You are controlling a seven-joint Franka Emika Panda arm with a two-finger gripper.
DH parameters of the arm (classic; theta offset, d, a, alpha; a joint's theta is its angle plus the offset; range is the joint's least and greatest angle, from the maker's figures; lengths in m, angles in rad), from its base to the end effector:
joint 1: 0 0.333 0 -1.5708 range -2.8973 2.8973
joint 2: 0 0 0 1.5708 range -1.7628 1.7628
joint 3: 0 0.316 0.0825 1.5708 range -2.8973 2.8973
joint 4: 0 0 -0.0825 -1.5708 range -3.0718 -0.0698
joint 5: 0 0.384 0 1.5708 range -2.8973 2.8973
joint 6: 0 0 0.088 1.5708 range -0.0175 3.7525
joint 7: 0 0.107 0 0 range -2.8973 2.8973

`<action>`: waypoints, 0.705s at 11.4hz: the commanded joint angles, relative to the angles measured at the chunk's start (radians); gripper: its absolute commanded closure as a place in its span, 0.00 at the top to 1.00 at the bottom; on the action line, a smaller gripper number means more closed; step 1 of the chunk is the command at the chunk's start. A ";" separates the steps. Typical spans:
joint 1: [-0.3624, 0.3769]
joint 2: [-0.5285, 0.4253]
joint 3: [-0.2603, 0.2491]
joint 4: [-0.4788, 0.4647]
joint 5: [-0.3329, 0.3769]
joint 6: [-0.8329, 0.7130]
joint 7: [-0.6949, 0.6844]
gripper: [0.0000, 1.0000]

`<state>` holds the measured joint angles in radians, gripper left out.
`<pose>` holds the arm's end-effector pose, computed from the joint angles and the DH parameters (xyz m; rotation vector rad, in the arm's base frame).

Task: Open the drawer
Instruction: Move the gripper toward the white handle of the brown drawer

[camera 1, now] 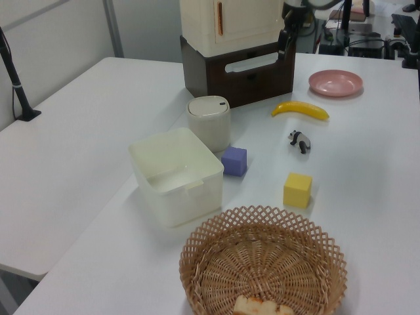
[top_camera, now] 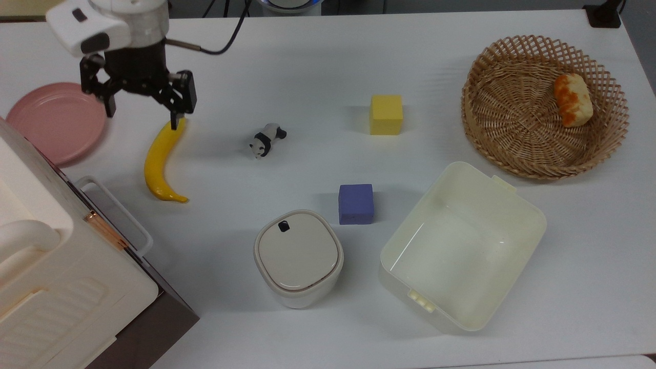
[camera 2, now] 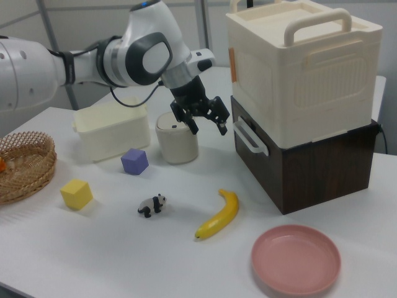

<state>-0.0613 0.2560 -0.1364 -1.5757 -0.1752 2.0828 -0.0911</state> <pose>0.6509 -0.1298 0.5191 2.8931 -0.0451 0.3227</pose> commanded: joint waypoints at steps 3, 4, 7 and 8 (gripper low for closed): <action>-0.038 0.041 0.000 -0.003 -0.017 0.037 -0.434 1.00; -0.047 0.057 -0.002 -0.001 -0.015 0.042 -0.447 1.00; -0.054 0.113 0.000 0.011 -0.017 0.115 -0.493 1.00; -0.054 0.136 0.004 0.013 -0.018 0.149 -0.480 1.00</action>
<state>-0.1172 0.3458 -0.1372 -1.5763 -0.1894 2.1647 -0.5494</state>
